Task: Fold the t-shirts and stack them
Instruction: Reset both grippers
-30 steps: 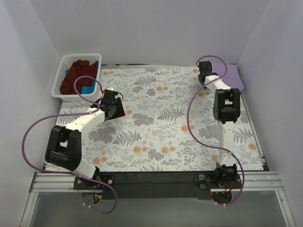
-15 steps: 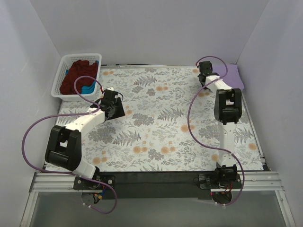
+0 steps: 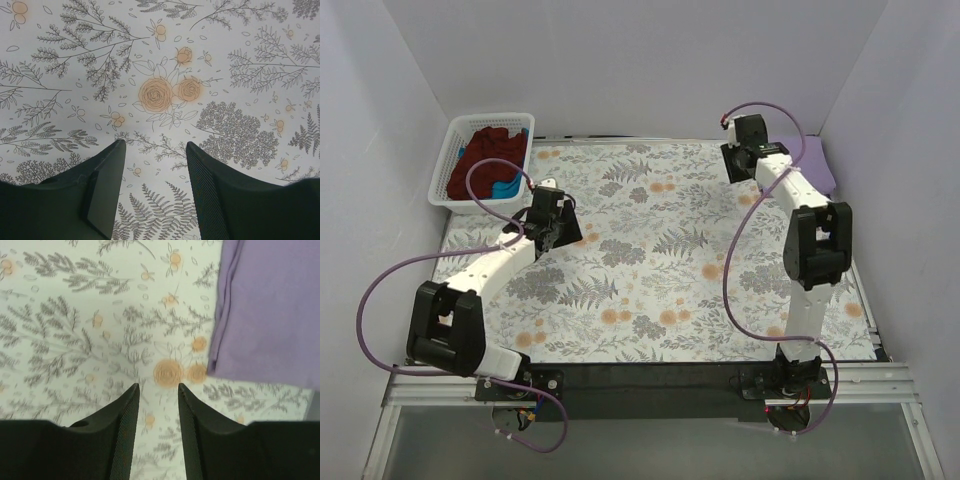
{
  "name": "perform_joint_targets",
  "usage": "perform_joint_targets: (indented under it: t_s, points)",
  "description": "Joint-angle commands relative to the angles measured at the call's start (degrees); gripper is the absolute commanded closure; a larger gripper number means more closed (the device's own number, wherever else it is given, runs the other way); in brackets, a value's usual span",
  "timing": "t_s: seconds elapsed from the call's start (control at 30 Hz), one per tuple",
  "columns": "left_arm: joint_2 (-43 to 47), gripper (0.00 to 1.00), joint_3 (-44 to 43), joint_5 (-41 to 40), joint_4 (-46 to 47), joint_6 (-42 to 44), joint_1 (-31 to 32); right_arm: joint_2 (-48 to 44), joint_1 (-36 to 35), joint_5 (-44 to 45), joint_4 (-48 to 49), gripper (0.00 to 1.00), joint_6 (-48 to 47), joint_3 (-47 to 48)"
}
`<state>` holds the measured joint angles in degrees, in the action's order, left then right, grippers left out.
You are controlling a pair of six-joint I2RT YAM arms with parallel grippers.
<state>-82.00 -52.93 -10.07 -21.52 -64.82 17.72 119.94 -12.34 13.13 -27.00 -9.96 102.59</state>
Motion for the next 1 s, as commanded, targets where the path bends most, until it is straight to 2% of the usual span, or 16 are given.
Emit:
perform_joint_targets:
  t_s: [0.0,0.2,0.27,0.3,0.4,0.47,0.53,0.67,0.73,0.77,0.97]
  points:
    - [4.2,0.50,0.8,0.0,1.2,0.0,-0.4,-11.9,0.9,-3.0,-2.2,0.54,4.9,-5.0]
    - [9.7,0.50,1.6,-0.7,0.9,-1.5,-0.4,-32.9,1.2,-2.0,-5.6,0.47,8.4,-14.5]
    - [13.1,0.50,0.8,0.4,-1.7,-2.8,-0.4,-41.0,1.2,-0.7,-7.2,0.41,8.8,-17.1]
    - [14.3,0.49,0.4,0.3,-2.8,-3.2,-0.4,-43.9,1.2,0.1,-7.3,0.33,9.2,-18.0]
    - [20.4,0.48,-2.3,-1.5,-7.6,-4.1,-0.3,-55.5,1.3,3.1,-7.1,0.17,11.3,-22.1]
    - [25.4,0.47,-4.0,-3.4,-11.9,-4.8,-0.2,-64.1,1.3,3.2,-6.7,0.12,12.7,-24.4]
    - [28.7,0.47,-6.5,-5.9,-15.2,-5.2,-0.3,-69.5,1.3,2.9,-5.6,0.02,13.6,-28.8]
    - [39.6,0.41,-7.5,-10.6,-18.1,-7.2,-0.3,-85.3,1.2,1.2,-2.1,0.02,13.8,-38.5]
    - [45.0,0.38,-5.4,-11.6,-18.1,-8.3,-0.3,-90.2,1.2,2.2,0.1,0.02,14.6,-44.7]
    - [46.8,0.34,-4.3,-11.7,-18.1,-8.7,-0.3,-94.4,1.2,2.8,0.7,0.02,15.5,-46.7]
    - [58.9,0.18,6.8,-10.3,-16.5,-13.0,-0.3,-104.6,1.2,-1.3,7.1,0.02,15.9,-60.2]
